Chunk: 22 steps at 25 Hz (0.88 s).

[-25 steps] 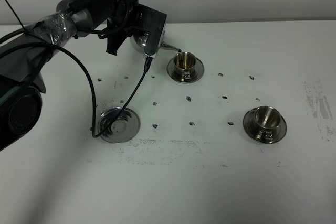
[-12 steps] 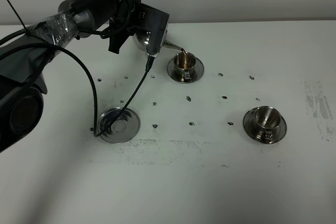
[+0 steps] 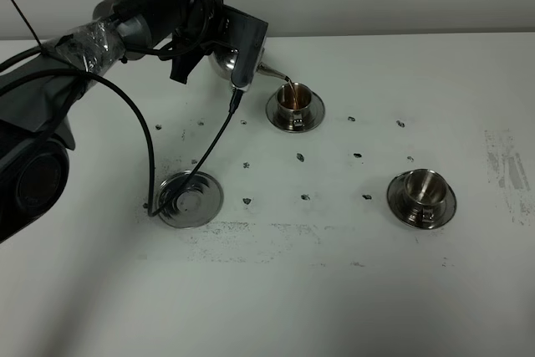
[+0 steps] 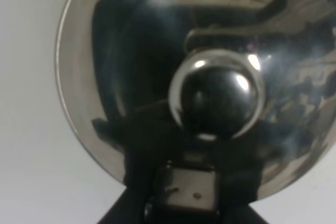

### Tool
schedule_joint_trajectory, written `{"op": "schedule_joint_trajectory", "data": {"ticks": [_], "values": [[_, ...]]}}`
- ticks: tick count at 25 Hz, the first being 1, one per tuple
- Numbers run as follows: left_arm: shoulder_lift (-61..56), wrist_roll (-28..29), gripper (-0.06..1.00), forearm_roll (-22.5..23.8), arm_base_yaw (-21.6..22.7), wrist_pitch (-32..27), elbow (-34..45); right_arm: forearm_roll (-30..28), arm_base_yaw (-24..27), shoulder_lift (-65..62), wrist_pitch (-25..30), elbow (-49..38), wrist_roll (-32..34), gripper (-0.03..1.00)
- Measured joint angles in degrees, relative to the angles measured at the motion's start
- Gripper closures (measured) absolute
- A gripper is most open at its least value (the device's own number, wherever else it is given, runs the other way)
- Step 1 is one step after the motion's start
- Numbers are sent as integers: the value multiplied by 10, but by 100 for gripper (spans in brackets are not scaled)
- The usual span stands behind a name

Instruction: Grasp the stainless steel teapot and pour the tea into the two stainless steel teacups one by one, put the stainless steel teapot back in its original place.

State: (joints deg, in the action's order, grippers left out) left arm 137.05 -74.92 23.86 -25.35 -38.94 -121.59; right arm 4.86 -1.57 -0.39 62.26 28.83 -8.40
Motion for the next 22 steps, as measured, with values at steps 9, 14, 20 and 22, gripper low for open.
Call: {"op": "schedule_joint_trajectory", "data": {"ticks": [9, 14, 20, 22], "values": [[0, 0, 76, 11, 0, 9, 0, 0, 0, 0, 0, 0, 0, 41], [0, 0, 76, 16, 0, 9, 0, 0, 0, 0, 0, 0, 0, 41], [0, 0, 76, 26, 0, 11, 0, 0, 0, 0, 0, 0, 0, 41], [0, 0, 76, 27, -1, 12, 0, 0, 0, 0, 0, 0, 0, 41]]}}
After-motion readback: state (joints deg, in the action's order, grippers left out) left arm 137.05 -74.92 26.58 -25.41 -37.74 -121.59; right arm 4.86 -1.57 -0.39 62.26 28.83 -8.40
